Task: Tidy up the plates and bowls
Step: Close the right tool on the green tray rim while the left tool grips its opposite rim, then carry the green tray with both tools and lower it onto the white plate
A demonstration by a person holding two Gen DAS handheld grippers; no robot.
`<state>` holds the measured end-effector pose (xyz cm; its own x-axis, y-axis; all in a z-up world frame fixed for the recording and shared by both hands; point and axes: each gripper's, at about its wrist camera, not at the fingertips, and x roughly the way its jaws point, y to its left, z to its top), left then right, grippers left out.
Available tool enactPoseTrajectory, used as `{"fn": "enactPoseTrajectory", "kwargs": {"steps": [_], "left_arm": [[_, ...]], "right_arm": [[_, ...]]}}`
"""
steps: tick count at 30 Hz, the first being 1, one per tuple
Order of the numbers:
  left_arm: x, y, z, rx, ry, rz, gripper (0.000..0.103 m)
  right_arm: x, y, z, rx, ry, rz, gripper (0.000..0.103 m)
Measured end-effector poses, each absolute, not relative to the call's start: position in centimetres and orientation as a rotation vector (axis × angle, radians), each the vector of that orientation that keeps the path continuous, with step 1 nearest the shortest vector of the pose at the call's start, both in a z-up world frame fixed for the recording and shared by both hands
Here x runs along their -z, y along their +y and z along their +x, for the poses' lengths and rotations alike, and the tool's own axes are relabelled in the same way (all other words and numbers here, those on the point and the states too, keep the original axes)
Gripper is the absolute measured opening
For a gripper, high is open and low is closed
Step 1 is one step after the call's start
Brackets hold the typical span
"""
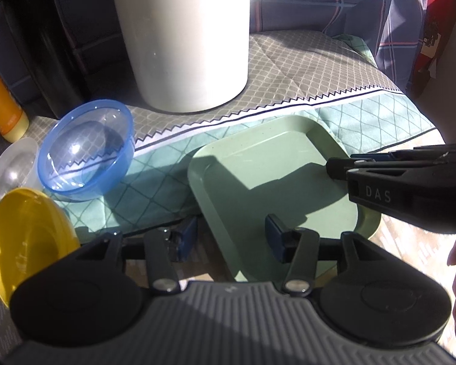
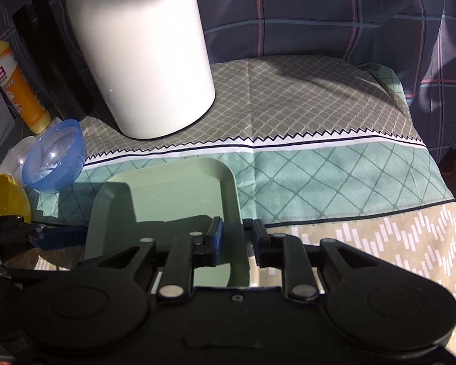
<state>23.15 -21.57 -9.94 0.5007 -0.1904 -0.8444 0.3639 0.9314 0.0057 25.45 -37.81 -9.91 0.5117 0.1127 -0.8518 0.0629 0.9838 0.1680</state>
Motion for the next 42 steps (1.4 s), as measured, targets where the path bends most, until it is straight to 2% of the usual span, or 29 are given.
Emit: {"fn": "enactPoseTrajectory", "kwargs": {"steps": [2,4,7,21,34,42], "left_arm": [[9.8,-21.9,22.9,0.325,0.978,0.217,0.04],[9.4,-22.1,22.5,0.297,0.954,0.242,0.031],[8.8,-21.8,22.5,0.301,0.957,0.224,0.028],[5.2,-20.2,18.4,0.319,0.932,0.217,0.028],[2.6,-9.6,10.5,0.258,0.94,0.138,0.028],[2.6,-2.8,5.6,0.19,0.957,0.12,0.028]], "right_arm": [[9.8,-37.2,25.4,-0.034,1.037,0.169,0.021],[9.5,-36.8,25.3,-0.02,1.04,0.15,0.021],[8.7,-37.0,25.0,-0.004,1.029,0.172,0.02],[3.4,-37.0,20.2,-0.025,1.042,0.223,0.021],[-1.1,-28.7,13.5,-0.17,1.049,0.221,0.021],[-1.7,-22.2,10.0,-0.278,1.096,0.231,0.021]]}}
